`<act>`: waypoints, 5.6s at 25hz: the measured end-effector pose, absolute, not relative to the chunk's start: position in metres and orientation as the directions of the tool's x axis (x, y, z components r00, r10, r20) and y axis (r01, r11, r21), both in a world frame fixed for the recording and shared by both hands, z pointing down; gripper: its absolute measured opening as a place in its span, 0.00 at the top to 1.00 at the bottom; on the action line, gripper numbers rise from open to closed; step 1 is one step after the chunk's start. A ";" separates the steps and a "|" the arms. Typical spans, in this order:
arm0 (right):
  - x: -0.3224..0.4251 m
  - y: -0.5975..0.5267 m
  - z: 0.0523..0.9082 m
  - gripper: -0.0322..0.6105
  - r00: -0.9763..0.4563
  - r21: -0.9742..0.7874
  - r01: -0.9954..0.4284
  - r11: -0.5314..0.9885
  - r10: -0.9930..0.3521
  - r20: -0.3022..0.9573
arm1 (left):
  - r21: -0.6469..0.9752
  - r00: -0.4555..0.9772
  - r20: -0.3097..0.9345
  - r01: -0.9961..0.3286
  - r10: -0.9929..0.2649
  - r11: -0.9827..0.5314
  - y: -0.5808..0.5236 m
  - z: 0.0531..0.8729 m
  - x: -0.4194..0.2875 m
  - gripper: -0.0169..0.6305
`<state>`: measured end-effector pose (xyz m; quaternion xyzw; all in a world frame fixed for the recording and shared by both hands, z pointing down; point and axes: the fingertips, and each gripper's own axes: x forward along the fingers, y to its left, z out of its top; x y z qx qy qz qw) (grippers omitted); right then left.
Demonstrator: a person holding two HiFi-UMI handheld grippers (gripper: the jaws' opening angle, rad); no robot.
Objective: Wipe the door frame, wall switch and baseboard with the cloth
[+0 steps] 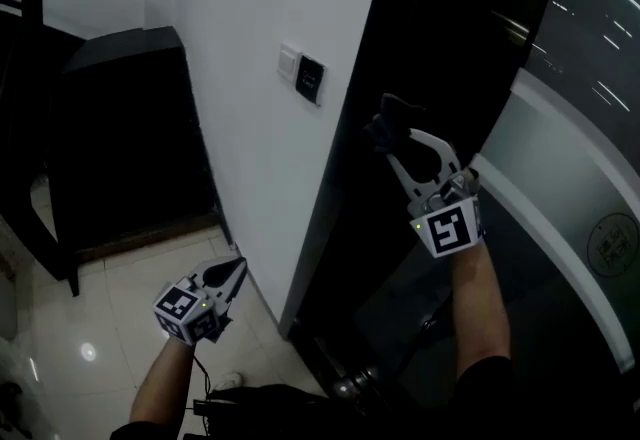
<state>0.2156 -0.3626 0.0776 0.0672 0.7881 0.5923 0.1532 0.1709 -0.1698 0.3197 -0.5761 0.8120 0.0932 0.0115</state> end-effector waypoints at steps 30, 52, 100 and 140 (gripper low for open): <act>0.209 -0.367 0.228 0.82 -0.963 0.914 0.118 0.389 0.270 0.009 | 0.144 -0.435 -0.019 -0.892 -0.900 0.428 -0.132 0.341 0.205 0.97; 0.209 -0.369 0.333 0.82 -0.932 0.885 0.297 0.357 0.312 0.187 | 0.164 -0.455 0.029 -0.876 -0.890 0.453 -0.151 0.363 0.200 0.97; 0.252 -0.395 0.256 0.82 -0.981 0.948 0.154 0.279 0.158 0.113 | 0.182 -0.332 0.000 -0.928 -0.943 0.326 -0.171 0.364 0.194 0.97; 0.202 -0.480 0.161 0.82 -0.997 0.973 -0.067 0.220 0.013 -0.071 | 0.173 -0.372 0.017 -0.913 -0.928 0.370 -0.159 0.368 0.181 0.97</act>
